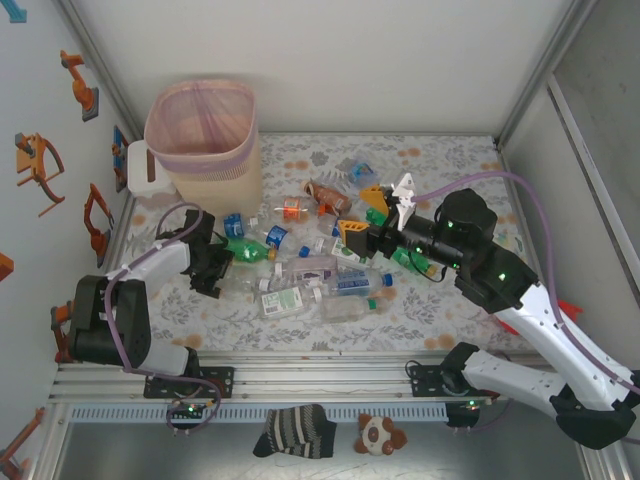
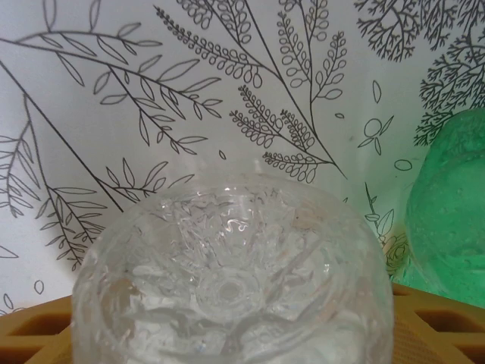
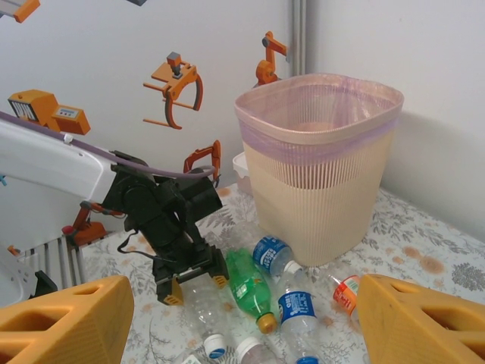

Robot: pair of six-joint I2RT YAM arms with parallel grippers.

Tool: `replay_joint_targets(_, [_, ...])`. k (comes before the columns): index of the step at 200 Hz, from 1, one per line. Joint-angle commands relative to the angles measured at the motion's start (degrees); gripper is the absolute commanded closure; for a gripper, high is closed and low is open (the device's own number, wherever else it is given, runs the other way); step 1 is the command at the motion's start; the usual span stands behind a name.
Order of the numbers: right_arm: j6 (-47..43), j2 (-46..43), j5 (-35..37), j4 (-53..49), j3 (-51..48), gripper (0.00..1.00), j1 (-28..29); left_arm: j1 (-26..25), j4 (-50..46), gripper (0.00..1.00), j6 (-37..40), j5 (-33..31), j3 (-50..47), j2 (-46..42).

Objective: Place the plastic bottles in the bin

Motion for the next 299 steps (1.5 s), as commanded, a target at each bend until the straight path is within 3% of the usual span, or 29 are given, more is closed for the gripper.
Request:
replay_joint_targets(1, [0.7,-0.6,0.3,1.4,-0.3,0.24,0.4,0.0,-1.5,0.29,-1.5,-2.1,0.2,-1.6])
replay_joint_targets(36, [0.7,-0.3,0.3,1.4,-0.1,0.24,0.4,0.1,-2.5,0.35,-1.6,-3.0,0.6,-3.0])
replay_joint_targets(88, [0.6,0.1,0.3,1.4,0.2,0.24,0.3,0.8,-4.9,0.38,-2.1,-3.7,1.2,-6.4])
replay_joint_targets(145, [0.3,0.2,0.3,1.0,0.7,0.24,0.4,1.2,-9.9,0.48,1.7,-9.8,5.4,-15.0])
replay_joint_targets(201, [0.0,0.5,0.2,1.0,1.2,0.24,0.4,3.7,-10.1,0.63,13.1,-12.9,11.1,-22.9])
replay_joint_targets(280, [0.0,0.9,-0.5,1.4,1.5,0.24,0.3,7.5,1.7,0.68,34.1,-10.7,16.1,-31.2])
replay_joint_targets(299, [0.1,0.9,-0.6,1.4,1.6,0.24,0.4,7.6,6.5,0.69,40.4,-7.1,17.5,-31.7])
